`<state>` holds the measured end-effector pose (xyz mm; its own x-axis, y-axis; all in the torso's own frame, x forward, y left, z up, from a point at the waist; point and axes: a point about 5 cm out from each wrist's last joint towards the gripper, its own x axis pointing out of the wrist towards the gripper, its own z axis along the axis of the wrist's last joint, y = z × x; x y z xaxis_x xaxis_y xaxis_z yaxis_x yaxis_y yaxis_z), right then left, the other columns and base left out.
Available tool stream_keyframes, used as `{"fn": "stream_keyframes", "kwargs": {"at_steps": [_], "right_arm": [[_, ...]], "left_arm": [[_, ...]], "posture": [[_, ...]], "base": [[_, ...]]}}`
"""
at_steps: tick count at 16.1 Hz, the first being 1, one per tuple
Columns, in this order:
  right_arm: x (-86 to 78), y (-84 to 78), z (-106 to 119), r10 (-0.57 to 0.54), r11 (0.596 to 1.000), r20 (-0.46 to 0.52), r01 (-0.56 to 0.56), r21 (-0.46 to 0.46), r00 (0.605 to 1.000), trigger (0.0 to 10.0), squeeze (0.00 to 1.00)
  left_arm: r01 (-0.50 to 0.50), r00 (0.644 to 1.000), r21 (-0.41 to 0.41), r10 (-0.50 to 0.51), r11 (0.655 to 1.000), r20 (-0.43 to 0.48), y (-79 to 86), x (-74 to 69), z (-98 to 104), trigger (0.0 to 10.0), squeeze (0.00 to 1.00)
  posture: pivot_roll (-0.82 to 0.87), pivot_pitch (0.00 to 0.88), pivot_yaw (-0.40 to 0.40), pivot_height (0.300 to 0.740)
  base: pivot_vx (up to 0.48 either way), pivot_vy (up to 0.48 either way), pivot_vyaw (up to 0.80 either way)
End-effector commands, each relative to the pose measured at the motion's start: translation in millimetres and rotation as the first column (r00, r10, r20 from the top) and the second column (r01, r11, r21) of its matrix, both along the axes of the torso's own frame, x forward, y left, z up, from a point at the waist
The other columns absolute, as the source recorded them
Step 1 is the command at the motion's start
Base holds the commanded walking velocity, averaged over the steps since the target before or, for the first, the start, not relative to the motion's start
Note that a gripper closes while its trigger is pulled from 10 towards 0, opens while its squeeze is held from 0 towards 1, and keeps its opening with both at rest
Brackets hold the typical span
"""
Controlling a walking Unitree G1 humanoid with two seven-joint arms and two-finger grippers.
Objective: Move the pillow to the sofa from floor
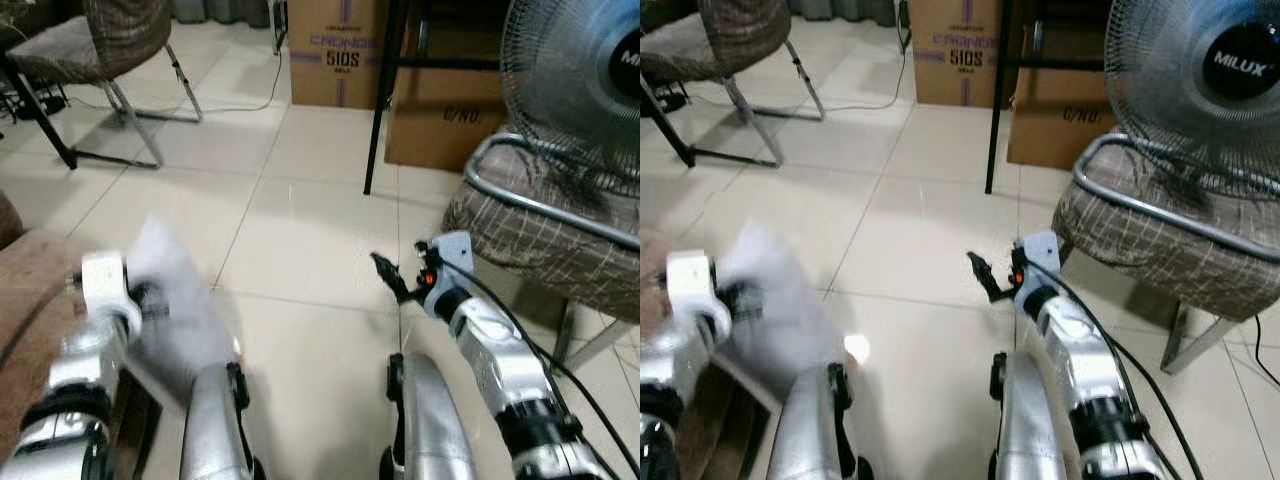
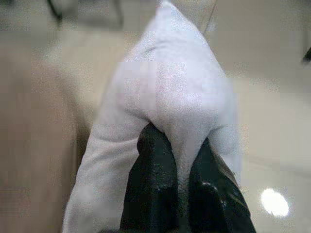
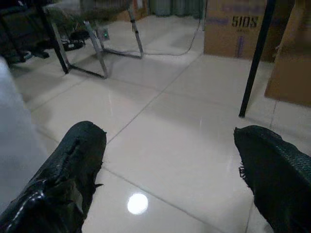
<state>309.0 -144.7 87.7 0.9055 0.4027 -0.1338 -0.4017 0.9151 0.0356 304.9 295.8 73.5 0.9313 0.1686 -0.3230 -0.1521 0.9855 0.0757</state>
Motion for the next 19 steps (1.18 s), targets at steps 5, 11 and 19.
{"fn": "stream_keyframes", "kwargs": {"at_steps": [5,11,19], "right_arm": [[-16.0,18.8,13,-0.038,0.996,0.013,0.037,0.081,0.999,10.0,0.00],[-22.6,21.3,22,-0.127,0.986,0.001,0.126,0.113,0.992,10.0,0.00],[-19.3,25.1,24,-0.117,0.975,-0.074,0.129,0.181,0.990,10.0,0.00]], "left_arm": [[0.158,0.922,0.240,-0.230,0.958,0.311,-50.6,-0.6,93,3.1,0.00],[0.102,0.930,0.144,-0.145,0.984,0.338,-76.5,-37.4,77,10.0,0.00],[0.081,0.945,0.196,-0.138,0.977,0.296,-85.9,-41.2,73,10.0,0.00]], "posture": [[-0.06,0.000,0.037,0.507],[-0.05,0.000,0.034,0.551],[-0.02,0.000,0.012,0.621]], "base": [[0.000,0.000,0.00],[0.000,0.000,0.00],[0.000,0.000,0.00]]}}
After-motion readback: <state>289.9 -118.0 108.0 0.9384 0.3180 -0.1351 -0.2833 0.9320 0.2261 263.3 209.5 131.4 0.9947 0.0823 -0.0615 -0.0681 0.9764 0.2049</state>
